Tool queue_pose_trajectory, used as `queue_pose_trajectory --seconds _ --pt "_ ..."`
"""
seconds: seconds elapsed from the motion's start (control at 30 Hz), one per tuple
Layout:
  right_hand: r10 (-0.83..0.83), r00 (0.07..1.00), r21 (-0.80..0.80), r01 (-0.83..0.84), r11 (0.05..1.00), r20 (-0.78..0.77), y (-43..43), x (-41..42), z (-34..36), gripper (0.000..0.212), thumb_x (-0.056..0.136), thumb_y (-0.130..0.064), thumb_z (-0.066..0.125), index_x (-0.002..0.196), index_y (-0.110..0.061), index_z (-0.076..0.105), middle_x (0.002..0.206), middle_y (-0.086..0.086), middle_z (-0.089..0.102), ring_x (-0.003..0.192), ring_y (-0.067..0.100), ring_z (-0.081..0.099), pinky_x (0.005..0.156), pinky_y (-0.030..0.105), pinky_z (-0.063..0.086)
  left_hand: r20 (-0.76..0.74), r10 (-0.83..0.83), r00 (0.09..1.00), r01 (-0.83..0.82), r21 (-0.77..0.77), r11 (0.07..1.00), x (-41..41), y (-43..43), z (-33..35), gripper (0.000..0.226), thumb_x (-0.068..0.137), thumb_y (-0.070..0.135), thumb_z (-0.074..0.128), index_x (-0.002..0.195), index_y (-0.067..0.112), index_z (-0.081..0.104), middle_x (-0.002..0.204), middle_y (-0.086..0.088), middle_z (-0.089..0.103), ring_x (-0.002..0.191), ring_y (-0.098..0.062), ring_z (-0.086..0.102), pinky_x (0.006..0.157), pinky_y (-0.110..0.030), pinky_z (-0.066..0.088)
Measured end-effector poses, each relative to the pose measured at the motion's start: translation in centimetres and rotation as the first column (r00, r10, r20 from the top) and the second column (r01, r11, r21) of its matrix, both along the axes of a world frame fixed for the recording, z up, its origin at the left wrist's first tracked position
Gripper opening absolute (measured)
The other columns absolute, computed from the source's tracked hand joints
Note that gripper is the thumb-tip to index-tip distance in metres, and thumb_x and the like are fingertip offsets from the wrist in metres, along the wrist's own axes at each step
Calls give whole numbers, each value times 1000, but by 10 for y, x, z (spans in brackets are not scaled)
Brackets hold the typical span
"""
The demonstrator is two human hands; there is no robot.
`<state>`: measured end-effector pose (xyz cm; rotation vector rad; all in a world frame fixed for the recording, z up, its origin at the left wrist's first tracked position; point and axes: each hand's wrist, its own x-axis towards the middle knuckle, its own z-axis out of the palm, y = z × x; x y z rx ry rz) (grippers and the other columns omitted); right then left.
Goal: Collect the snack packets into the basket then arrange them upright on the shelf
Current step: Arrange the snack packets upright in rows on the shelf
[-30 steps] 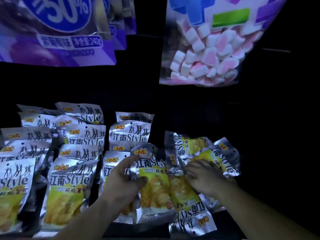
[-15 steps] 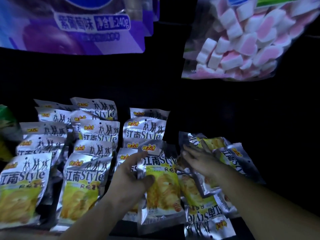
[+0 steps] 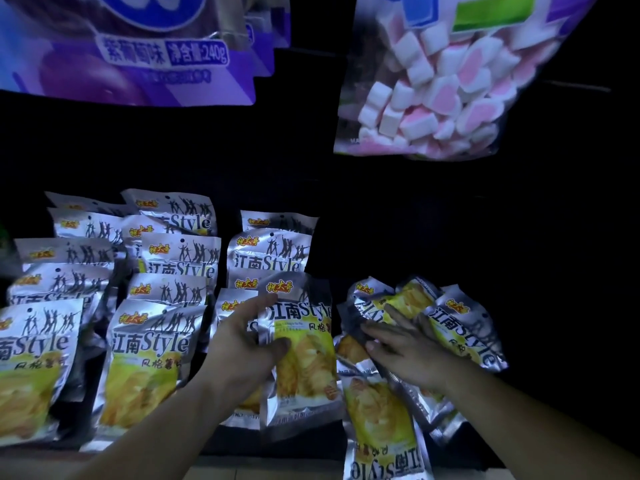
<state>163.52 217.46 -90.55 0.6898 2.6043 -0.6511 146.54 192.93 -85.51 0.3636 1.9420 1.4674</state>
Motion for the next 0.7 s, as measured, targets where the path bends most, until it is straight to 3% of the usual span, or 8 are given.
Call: queue_pose_trajectory --seconds 0.07,0.13,0.2,0.27,0.37,0.57,0.63,0.7 --pt "-26 996 25 28 999 -80 -1 4 3 50 103 -58 32 151 -45 36 162 -26 21 150 -2 -17 123 45 -14 -14 -18 1000 18 -14 1000 2 2 2 62 84 8 81 115 57 61 115 -7 65 59 -30 69 61 -44 63" --pt "-68 973 27 76 997 -220 -4 2 10 43 103 -49 45 145 -39 49 157 -17 34 153 8 9 125 41 8 -19 -30 999 30 -13 999 3 6 5 62 85 7 80 113 58 60 97 -5 69 60 -31 65 66 -51 62" --pt "-204 912 -134 166 977 -357 -11 -9 22 29 100 -45 55 127 -38 64 136 -16 49 135 14 45 112 34 38 -18 -21 1000 21 11 1000 4 13 9 62 85 5 79 113 57 61 104 2 70 68 -33 69 64 -48 62" --pt "-429 806 -422 251 871 -407 -20 -25 37 20 92 -52 64 105 -37 66 118 -17 60 113 16 63 96 42 54 -6 4 1000 -4 70 998 4 22 11 61 85 1 78 118 50 62 126 14 59 69 -27 71 59 -40 62" --pt "-612 733 -693 275 666 -298 -29 -42 57 25 84 -41 80 103 -39 64 107 -6 70 103 19 68 81 40 58 40 -11 999 5 150 989 7 34 11 60 84 0 79 121 44 62 137 11 53 65 -22 67 59 -35 60" --pt "-677 682 -715 325 619 -277 -27 -17 69 50 80 -8 84 111 -41 65 102 -1 69 95 14 66 68 16 51 15 -131 991 128 143 982 25 48 10 52 86 2 78 117 40 62 123 2 61 70 -27 71 54 -36 59" --pt "-699 648 -673 375 638 -302 -25 -1 70 46 82 -4 81 109 -38 66 98 -2 69 91 13 66 65 17 53 -55 -95 994 97 51 994 39 49 0 34 88 8 76 108 31 61 106 -1 67 76 -32 71 58 -40 60" --pt "-720 598 -600 445 664 -352 -23 14 70 44 84 -5 79 105 -41 65 105 -1 67 90 17 67 70 26 60 -236 -85 968 46 -166 985 54 45 -20 15 90 24 72 92 29 58 87 4 68 74 -24 69 65 -39 59"
